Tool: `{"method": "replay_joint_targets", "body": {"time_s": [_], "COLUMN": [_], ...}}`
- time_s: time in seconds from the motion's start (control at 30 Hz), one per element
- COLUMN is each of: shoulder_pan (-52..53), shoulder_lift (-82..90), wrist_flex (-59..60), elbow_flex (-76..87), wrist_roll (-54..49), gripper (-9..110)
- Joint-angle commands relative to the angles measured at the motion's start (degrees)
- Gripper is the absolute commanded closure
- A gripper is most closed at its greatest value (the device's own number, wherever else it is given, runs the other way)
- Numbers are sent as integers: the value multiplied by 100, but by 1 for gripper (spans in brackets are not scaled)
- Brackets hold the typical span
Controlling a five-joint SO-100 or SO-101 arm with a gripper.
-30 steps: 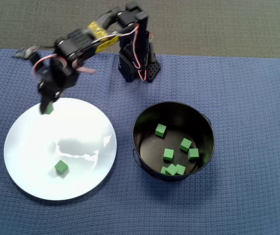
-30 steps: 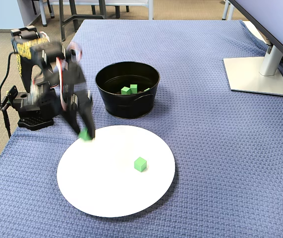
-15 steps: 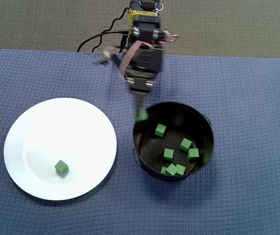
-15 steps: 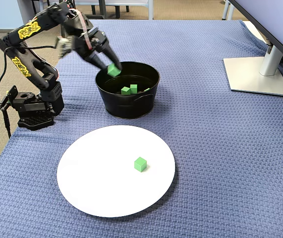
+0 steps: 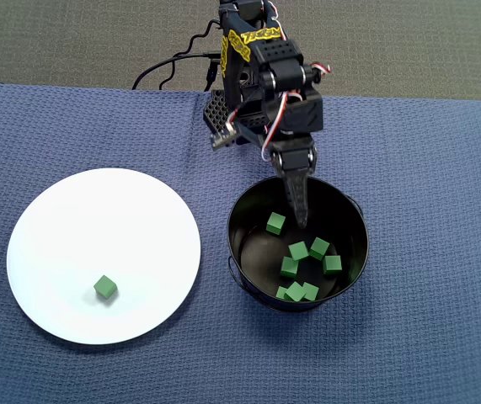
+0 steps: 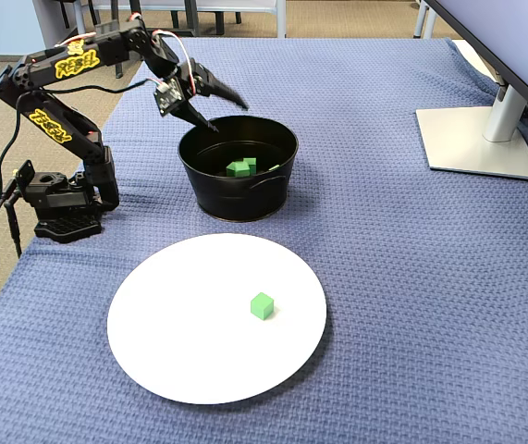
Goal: Pick up the green cubes from the white plate and place them in the black recipient
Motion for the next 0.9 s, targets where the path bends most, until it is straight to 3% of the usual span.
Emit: {"method": "replay_joint_targets", "body": {"time_s": [0.0, 0.13, 0.37, 0.53, 0.87], "shoulder_pan": [765, 2461, 4913, 5396, 5766], "shoulder_lift": [387, 255, -1564, -3700, -5616], "wrist_flex": [308, 466, -519, -501, -378], "elbow_flex": [-835, -1055, -1143, -2355, -3700], "wrist_roll": [-360, -677, -721, -1477, 149], "gripper": [68, 75, 81, 84, 86]}}
